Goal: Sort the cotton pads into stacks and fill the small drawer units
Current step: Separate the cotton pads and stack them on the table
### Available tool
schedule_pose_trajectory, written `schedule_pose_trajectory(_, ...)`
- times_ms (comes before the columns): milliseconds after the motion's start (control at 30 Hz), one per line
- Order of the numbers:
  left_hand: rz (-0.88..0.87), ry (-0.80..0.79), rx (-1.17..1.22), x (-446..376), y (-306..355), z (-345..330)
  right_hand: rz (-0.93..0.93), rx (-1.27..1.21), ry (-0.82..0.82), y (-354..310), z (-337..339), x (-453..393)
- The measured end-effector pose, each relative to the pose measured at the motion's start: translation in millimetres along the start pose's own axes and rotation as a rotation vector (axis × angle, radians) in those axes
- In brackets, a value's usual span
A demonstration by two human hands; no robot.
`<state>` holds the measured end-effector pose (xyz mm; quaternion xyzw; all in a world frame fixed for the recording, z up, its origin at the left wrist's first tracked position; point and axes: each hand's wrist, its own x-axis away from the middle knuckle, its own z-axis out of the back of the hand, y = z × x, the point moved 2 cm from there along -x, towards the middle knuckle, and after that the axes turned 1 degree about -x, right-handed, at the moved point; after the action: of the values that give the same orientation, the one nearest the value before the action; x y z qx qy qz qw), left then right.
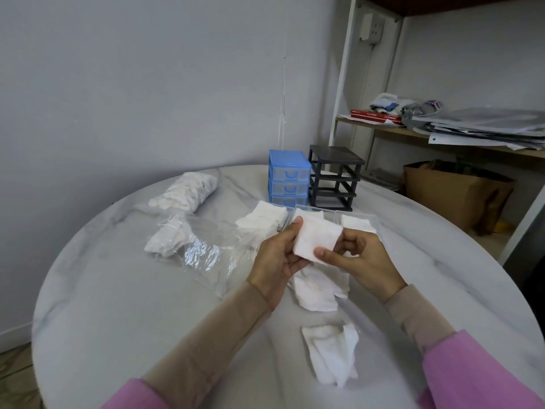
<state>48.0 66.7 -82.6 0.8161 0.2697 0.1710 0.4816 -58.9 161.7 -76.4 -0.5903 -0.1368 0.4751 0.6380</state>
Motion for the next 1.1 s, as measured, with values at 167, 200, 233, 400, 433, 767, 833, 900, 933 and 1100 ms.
schedule_pose_trajectory(167,-0.071,-0.031,-0.042,0.9,-1.6,0.6,-0.003,-0.019,0.014,-2.1,-1.0,0.3)
schedule_pose_trajectory(200,-0.079,-0.032,-0.049,0.5,-1.7,1.0,-0.005,-0.025,0.031,-2.7,-0.9,0.0)
schedule_pose_trajectory(233,-0.087,-0.032,-0.051,0.2,-1.6,1.2,-0.010,-0.038,0.054,-2.9,-0.4,-0.6)
schedule_pose_trajectory(400,-0.158,-0.048,-0.139,0.5,-1.1,0.5,0.000,-0.208,0.131,-2.9,1.0,-3.3)
schedule_pose_trajectory(433,-0.177,-0.056,-0.160,1.1,-1.1,-0.1,0.006,-0.211,0.134,-3.4,1.6,-3.0)
schedule_pose_trajectory(767,-0.400,0.115,-0.605,-1.6,-4.7,8.5,-0.058,-0.101,0.071,8.0,1.6,-4.2)
schedule_pose_trajectory(833,-0.401,0.093,-0.633,-1.1,-4.4,8.2,-0.080,-0.156,0.063,6.8,0.4,-3.9)
schedule_pose_trajectory(900,-0.402,0.077,-0.666,-0.9,-4.3,7.9,-0.093,-0.166,0.057,6.3,0.2,-3.4)
schedule_pose_trajectory(933,-0.397,0.076,-0.676,-1.6,-4.6,8.0,-0.093,-0.150,0.057,6.6,0.6,-3.3)
schedule_pose_trajectory(1100,-0.272,0.135,-0.470,-4.5,-5.6,10.1,-0.079,-0.118,0.099,9.4,4.5,-4.1)
